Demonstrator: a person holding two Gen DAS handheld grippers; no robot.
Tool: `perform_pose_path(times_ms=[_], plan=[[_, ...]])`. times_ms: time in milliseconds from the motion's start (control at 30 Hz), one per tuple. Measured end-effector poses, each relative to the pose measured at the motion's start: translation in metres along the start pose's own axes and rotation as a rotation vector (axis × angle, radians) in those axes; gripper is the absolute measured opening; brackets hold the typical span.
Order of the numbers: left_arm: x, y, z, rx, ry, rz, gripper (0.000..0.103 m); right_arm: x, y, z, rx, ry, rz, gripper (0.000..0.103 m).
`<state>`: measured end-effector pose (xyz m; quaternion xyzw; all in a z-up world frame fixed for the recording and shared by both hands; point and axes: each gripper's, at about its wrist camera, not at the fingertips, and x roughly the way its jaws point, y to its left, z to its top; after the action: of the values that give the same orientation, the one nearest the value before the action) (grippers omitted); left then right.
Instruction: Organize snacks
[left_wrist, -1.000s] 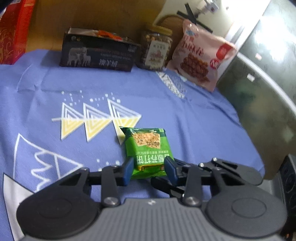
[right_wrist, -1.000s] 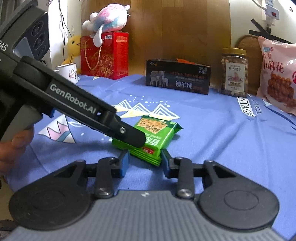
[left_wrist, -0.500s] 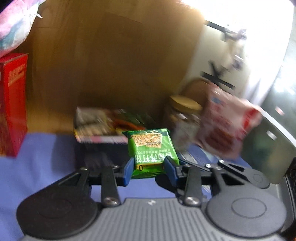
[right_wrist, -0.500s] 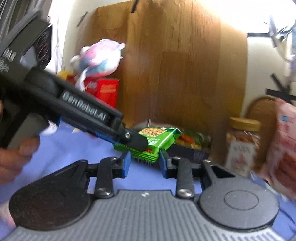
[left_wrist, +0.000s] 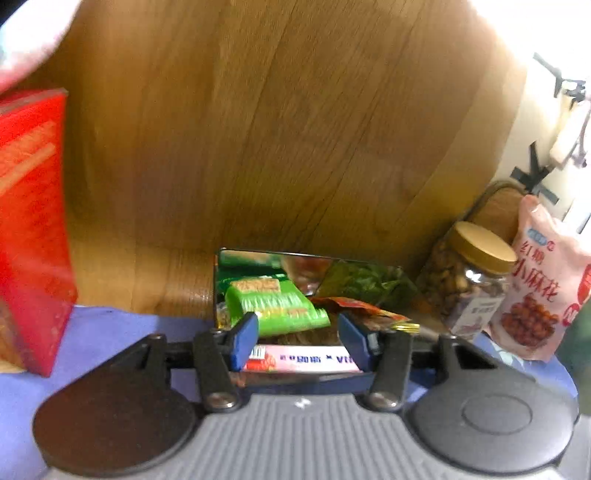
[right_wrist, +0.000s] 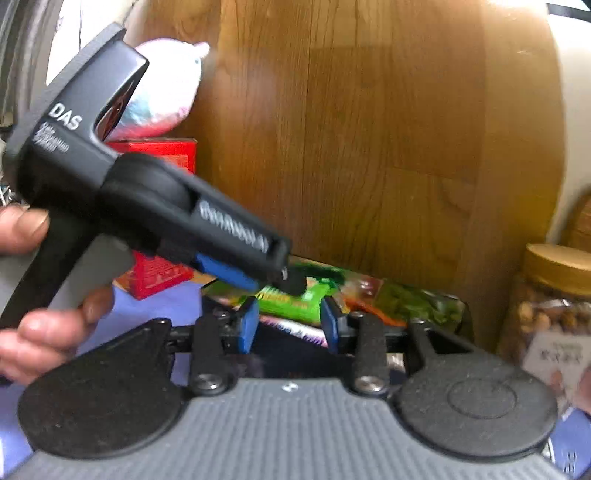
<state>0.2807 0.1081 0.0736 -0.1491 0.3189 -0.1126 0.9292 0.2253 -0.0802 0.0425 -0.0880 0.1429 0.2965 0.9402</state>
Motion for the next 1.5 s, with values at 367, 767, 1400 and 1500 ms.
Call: perform_pose_path(times_ms=[367,767,1400,1500], plan=[[-0.085,-0.085,-0.097,0.161,-0.019,0.045,0.059,-0.135,-0.001,-0.069,0.413,0.063,-0.046,0.042],[-0.15,-0.149,-0.186,0.212,-0.135,0.061,0.089,-0.247,-0.002,-0.125,0.611,0.018,-0.142,0.05],[-0.162,-0.163,-0.212,0.251,-0.045,0.219,0.103,-0.271,0.024,-0.138,0.636,-0.003,-0.047,0.051],[-0.161,-0.159,-0.213,0.27,-0.047,0.271,0.103,-0.268,0.029,-0.138,0.632,0.002,-0.03,0.052]])
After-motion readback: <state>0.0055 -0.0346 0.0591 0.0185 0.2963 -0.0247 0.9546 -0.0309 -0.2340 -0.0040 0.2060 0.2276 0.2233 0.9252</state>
